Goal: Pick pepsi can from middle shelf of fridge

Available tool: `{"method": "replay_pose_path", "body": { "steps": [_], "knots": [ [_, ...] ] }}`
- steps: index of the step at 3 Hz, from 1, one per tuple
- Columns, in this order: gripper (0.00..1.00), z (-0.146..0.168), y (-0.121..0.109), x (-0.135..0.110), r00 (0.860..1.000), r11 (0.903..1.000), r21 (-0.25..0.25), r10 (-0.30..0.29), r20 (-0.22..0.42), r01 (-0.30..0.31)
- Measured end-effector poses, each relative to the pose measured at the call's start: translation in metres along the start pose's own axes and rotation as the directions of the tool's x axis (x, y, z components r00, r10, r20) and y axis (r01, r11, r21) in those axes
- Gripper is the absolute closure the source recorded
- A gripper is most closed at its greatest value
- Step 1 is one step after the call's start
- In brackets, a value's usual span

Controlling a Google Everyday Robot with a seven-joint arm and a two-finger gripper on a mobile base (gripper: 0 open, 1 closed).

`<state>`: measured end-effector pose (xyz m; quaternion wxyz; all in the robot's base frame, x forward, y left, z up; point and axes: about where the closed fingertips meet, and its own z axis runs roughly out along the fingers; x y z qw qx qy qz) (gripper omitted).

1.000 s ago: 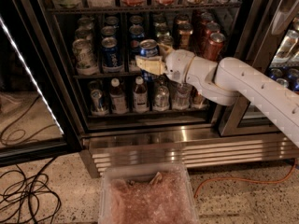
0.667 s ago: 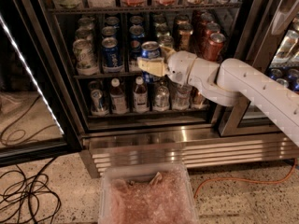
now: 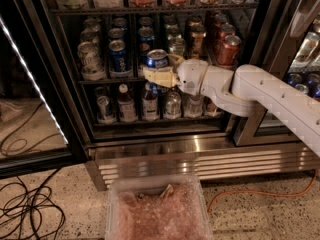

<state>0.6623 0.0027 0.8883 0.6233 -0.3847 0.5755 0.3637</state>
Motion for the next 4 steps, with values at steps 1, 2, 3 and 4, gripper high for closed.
{"method": "replay_pose_path", "body": {
  "steps": [1,2,3,4],
  "knots": [
    [1.00,-0.011,0.035,0.010,0.999,0.9994,-0.013,0.033,-0.016,-0.033],
    [1.00,-0.016,0.073,0.030,0.996,0.9974,-0.001,0.071,-0.058,-0.072],
    [1.00,-0.020,0.094,0.060,0.990,0.9950,0.023,0.099,-0.105,-0.097],
    [1.00,-0.028,0.122,0.075,0.983,0.9892,0.066,0.138,-0.122,-0.130]
  ]
}}
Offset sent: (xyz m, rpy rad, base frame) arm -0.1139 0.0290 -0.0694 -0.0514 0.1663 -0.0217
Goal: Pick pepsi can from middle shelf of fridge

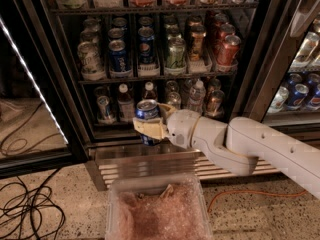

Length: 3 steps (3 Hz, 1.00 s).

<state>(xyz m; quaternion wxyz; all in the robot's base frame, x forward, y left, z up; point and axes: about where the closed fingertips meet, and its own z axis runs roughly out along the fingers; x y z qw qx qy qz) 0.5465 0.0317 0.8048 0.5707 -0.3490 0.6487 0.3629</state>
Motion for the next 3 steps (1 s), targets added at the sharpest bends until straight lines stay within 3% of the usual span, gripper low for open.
{"method": "replay_pose_path", "body": {
  "steps": [1,2,3],
  "knots": [
    [1.00,0.000,0.000,0.000,1.000,1.0000,0.000,0.000,0.000,0.000],
    [1.00,0.003,0.004,-0.002,1.000,0.9992,-0.040,-0.002,-0.007,0.001],
    [1.00,-0.007,0.025,0.002,0.998,0.9955,-0.085,0.039,-0.043,-0.043]
  ]
}}
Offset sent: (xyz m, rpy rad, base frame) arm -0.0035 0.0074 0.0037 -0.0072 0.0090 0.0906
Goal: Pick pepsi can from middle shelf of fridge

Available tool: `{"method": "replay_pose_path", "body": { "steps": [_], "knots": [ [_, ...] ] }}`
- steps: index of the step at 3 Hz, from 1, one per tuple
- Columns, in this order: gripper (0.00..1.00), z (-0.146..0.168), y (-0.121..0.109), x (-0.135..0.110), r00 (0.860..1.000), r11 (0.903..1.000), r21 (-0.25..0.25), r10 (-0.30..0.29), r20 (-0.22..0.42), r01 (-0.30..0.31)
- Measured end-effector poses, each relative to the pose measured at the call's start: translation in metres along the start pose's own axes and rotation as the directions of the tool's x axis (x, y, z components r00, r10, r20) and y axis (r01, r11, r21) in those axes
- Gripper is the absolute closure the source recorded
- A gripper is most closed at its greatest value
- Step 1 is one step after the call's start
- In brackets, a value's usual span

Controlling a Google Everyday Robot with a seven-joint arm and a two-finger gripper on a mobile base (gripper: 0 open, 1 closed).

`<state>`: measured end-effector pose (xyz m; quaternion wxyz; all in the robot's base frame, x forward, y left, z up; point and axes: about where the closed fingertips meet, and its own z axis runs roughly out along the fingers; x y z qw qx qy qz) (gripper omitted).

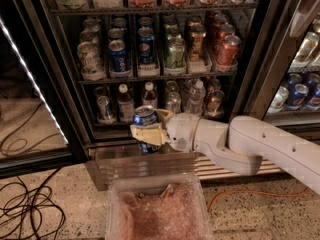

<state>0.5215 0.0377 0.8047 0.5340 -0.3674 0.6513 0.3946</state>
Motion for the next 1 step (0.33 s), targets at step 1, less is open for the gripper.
{"method": "replay_pose_path", "body": {
  "steps": [1],
  "knots": [
    [1.00,0.0000,0.0000,0.0000,1.000,1.0000,0.000,0.000,0.000,0.000]
  ]
}}
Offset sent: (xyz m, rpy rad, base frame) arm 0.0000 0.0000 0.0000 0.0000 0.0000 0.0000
